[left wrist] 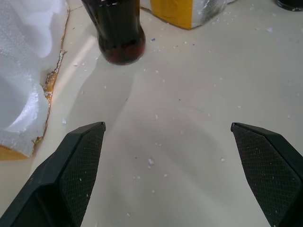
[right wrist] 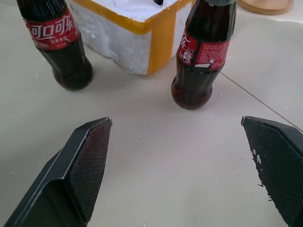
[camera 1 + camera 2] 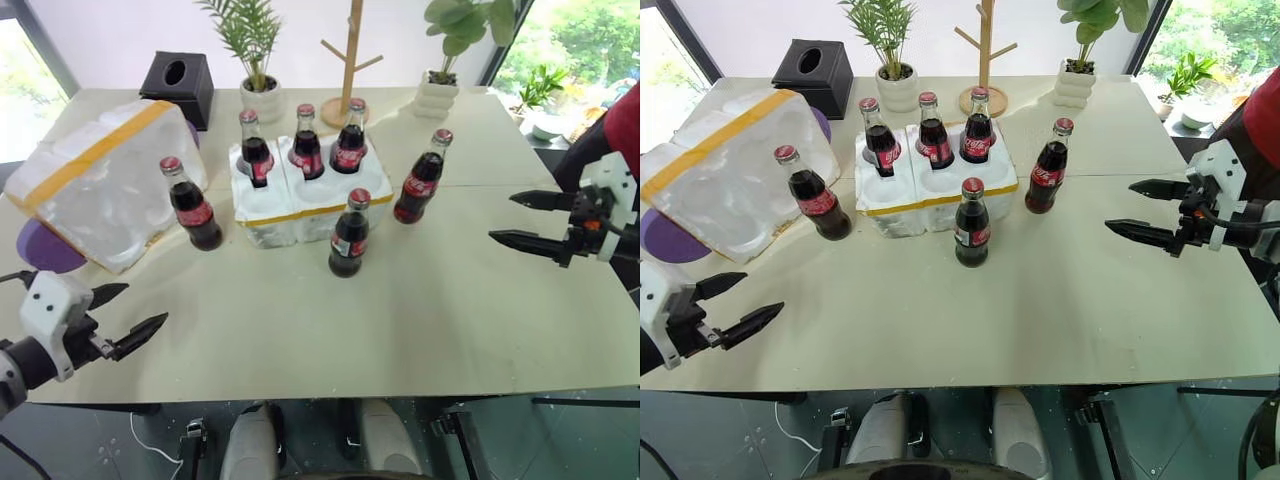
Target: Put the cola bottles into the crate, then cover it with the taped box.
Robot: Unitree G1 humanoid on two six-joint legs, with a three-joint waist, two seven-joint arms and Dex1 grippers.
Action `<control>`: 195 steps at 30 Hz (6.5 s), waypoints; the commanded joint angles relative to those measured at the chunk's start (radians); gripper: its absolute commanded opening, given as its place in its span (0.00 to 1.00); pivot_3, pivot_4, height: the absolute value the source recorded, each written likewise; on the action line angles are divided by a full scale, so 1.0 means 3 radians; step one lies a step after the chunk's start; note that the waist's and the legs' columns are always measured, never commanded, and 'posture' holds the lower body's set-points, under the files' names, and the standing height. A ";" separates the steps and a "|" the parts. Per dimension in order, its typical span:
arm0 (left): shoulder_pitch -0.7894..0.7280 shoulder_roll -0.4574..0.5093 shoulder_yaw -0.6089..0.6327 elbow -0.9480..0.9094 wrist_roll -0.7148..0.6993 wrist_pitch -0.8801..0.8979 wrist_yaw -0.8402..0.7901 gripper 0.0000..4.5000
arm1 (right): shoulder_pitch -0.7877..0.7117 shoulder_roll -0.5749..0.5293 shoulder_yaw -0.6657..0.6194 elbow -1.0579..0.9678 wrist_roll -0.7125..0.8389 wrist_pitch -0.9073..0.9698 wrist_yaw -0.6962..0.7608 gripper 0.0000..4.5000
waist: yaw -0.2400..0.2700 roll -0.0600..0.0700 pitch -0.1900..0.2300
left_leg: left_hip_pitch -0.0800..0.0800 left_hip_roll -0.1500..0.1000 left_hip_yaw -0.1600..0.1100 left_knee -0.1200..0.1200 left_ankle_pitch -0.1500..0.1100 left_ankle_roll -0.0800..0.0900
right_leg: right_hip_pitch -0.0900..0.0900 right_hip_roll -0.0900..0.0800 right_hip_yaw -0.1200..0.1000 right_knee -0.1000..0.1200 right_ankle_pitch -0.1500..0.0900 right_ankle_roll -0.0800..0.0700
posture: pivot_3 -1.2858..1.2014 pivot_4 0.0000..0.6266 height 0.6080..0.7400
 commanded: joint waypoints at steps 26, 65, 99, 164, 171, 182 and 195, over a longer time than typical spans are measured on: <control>-0.1074 -0.0105 -0.0268 0.0388 -0.0233 0.0217 0.0371 0.99 | 0.0073 -0.0263 -0.0460 -0.0736 0.0547 0.0692 0.0066 1.00 | 0.0016 0.0004 0.0001 | 0.0001 -0.0001 -0.0001 0.0003 0.0001 -0.0001 | 0.0005 0.0005 -0.0001 0.0006 0.0005 0.0008 | 0.52 0.24 1.00; -0.2976 0.0175 -0.1145 0.1151 -0.0607 0.0802 -0.0323 0.63 | 0.0083 -0.0305 -0.0804 -0.2081 0.2123 0.1763 -0.0725 1.00 | 0.0031 -0.0010 0.0005 | -0.0006 -0.0002 -0.0007 0.0008 0.0002 -0.0002 | 0.0007 0.0005 -0.0004 0.0008 0.0013 0.0023 | 0.52 0.24 1.00; -0.4011 -0.0979 -0.2090 0.2871 0.0778 -0.0802 -0.0321 0.74 | 0.0241 -0.0026 -0.0624 -0.2063 0.1923 0.1578 -0.1078 1.00 | 0.0074 -0.0011 0.0006 | -0.0006 -0.0010 -0.0015 0.0013 0.0005 -0.0005 | 0.0014 0.0008 -0.0003 0.0009 0.0017 0.0031 | 0.52 0.24 1.00; -0.2976 0.0281 -0.1498 0.0472 -0.0546 0.0719 -0.0512 1.00 | -0.2004 0.2311 0.0959 -0.0167 0.0115 0.0524 -0.1953 0.60 | 0.0004 -0.0003 0.0006 | -0.0012 -0.0010 -0.0011 0.0007 0.0010 -0.0013 | 0.0001 0.0008 0.0000 0.0012 0.0020 0.0026 | 0.52 0.24 1.00; -0.2928 0.0238 -0.1469 0.0408 -0.0557 0.0726 -0.0433 1.00 | -0.1953 0.2550 0.1208 0.0401 -0.0351 0.0125 -0.1907 0.60 | -0.0015 -0.0002 0.0006 | -0.0016 -0.0007 -0.0012 0.0006 0.0010 -0.0013 | -0.0006 0.0012 0.0000 0.0014 0.0019 0.0026 | 0.52 0.24 1.00; -0.3047 0.0161 -0.1508 0.0469 -0.0534 0.0684 -0.0351 1.00 | -0.1662 0.2637 0.1313 0.0372 -0.0682 0.0038 -0.1932 0.99 | -0.0011 -0.0004 0.0005 | -0.0008 -0.0008 -0.0011 0.0007 0.0011 -0.0014 | 0.0003 0.0010 0.0000 0.0016 0.0020 0.0026 | 0.52 0.24 1.00; -0.3249 -0.0020 -0.1605 0.0506 -0.0677 0.0731 -0.0332 1.00 | -0.0509 0.1299 -0.0057 -0.2182 0.0426 0.2018 -0.2080 0.99 | 0.0000 -0.0005 0.0005 | 0.0002 -0.0009 -0.0016 0.0006 0.0010 -0.0014 | 0.0017 0.0010 -0.0003 0.0011 0.0019 0.0026 | 0.52 0.24 1.00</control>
